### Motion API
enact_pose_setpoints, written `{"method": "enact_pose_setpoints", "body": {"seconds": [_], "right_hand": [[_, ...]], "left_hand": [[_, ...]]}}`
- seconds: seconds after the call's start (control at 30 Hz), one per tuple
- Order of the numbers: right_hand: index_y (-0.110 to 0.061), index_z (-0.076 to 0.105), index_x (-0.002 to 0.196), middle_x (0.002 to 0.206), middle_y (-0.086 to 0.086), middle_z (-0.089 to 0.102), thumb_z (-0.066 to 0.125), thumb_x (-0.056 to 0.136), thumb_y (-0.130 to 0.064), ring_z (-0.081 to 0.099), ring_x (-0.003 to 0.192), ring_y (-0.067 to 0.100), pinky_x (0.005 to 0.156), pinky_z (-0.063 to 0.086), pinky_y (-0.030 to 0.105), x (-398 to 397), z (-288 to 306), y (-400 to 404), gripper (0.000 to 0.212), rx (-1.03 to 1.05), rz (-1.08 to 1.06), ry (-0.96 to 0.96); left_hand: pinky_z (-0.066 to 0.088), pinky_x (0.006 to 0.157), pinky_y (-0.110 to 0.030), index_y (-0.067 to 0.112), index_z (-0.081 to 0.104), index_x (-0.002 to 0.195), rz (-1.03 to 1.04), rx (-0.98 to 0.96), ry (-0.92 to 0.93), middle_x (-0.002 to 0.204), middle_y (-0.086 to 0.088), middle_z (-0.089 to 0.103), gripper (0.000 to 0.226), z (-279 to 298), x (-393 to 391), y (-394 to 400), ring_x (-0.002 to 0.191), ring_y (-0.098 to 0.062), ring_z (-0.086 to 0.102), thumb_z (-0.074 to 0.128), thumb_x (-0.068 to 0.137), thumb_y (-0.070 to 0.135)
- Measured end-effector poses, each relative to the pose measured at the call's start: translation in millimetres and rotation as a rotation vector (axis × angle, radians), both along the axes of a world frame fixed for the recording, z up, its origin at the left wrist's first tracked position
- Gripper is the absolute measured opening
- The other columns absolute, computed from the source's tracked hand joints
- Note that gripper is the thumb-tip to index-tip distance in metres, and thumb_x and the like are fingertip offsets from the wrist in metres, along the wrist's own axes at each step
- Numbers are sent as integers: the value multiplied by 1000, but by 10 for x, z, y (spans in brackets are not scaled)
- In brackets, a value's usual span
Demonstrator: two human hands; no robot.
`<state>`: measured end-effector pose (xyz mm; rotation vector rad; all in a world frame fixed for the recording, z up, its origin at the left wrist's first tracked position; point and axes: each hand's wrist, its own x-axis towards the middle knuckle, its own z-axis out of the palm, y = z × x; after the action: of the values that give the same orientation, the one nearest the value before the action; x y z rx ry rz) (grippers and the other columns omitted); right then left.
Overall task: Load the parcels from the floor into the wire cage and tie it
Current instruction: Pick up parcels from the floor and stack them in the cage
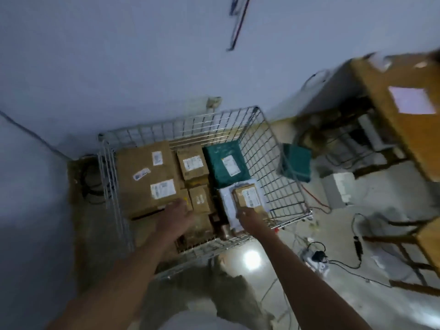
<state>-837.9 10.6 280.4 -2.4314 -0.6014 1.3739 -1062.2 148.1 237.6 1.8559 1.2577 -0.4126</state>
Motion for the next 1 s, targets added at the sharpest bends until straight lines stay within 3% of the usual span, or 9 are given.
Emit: {"method": "enact_pose_setpoints", "body": {"seconds": [0.1, 0.2, 0.27, 0.37, 0.43, 0.57, 0.67, 0.87, 1.0], "right_hand": [[-12, 70, 108, 106, 14, 72, 44, 83, -50, 68, 100, 31, 89, 54, 38, 342, 463, -637, 52, 70, -88, -161], [-7, 70, 105, 110, 11, 72, 51, 97, -29, 66, 101, 30, 95, 52, 39, 539, 1024, -1193, 30, 124, -212, -290], [-2, 68, 104, 111, 16, 69, 50, 100, -23, 62, 101, 31, 85, 48, 35, 687, 1211, -1621, 28, 91, -271, -350], [-6, 68, 110, 117, 14, 67, 45, 94, -41, 61, 109, 32, 86, 44, 32, 1013, 1296, -2305, 45, 19, -321, -404], [-3, 67, 113, 123, 17, 66, 38, 89, -46, 60, 116, 34, 96, 47, 37, 1270, 1401, -2682, 57, 27, -312, -370], [1, 66, 117, 108, 17, 62, 39, 103, -17, 54, 98, 24, 88, 44, 32, 1536, 1857, -3509, 35, 96, -442, -348], [-3, 66, 101, 105, 13, 62, 39, 103, -16, 56, 98, 23, 86, 44, 30, 1869, 1949, -4116, 30, 162, -472, -358], [-9, 58, 88, 95, 8, 57, 39, 105, -17, 54, 93, 20, 79, 37, 27, 2128, 2038, -4899, 27, 165, -433, -405], [-11, 56, 93, 100, 8, 57, 39, 104, -21, 52, 94, 21, 82, 38, 29, 2324, 1962, -5141, 22, 164, -455, -406]], "left_hand": [[51, 102, -43, 31, 43, 148, -262, 121, -61, 144, -4, 57, 63, 512, 541, -37, 124, -24, 58, 36, 95, 64], [40, 115, -44, 23, 35, 157, -447, 259, -127, 159, -6, 40, 64, 1075, 1176, -253, 142, -27, 42, 39, 102, 56], [37, 116, -46, 18, 29, 160, -574, 306, -131, 162, -9, 35, 65, 1371, 1541, -552, 145, -31, 36, 38, 105, 51], [37, 115, -48, 14, 32, 157, -712, 346, -165, 160, -12, 37, 63, 1697, 1923, -1184, 144, -31, 36, 39, 105, 48], [36, 116, -48, 14, 32, 157, -776, 364, -173, 160, -10, 36, 63, 1813, 2180, -1602, 144, -30, 36, 39, 104, 47], [37, 115, -49, 17, 34, 156, -829, 374, -187, 158, -8, 40, 62, 1940, 2674, -2449, 142, -30, 39, 40, 103, 47], [37, 115, -49, 19, 35, 155, -898, 419, -198, 159, -4, 39, 60, 2002, 3050, -2988, 142, -28, 39, 39, 103, 49], [43, 109, -49, 17, 38, 152, -1005, 513, -139, 158, -4, 40, 57, 2115, 3589, -3739, 139, -28, 43, 36, 104, 49], [44, 106, -47, 15, 42, 149, -1066, 552, -115, 153, -5, 45, 55, 2149, 3940, -4053, 134, -29, 46, 35, 104, 48]]}}
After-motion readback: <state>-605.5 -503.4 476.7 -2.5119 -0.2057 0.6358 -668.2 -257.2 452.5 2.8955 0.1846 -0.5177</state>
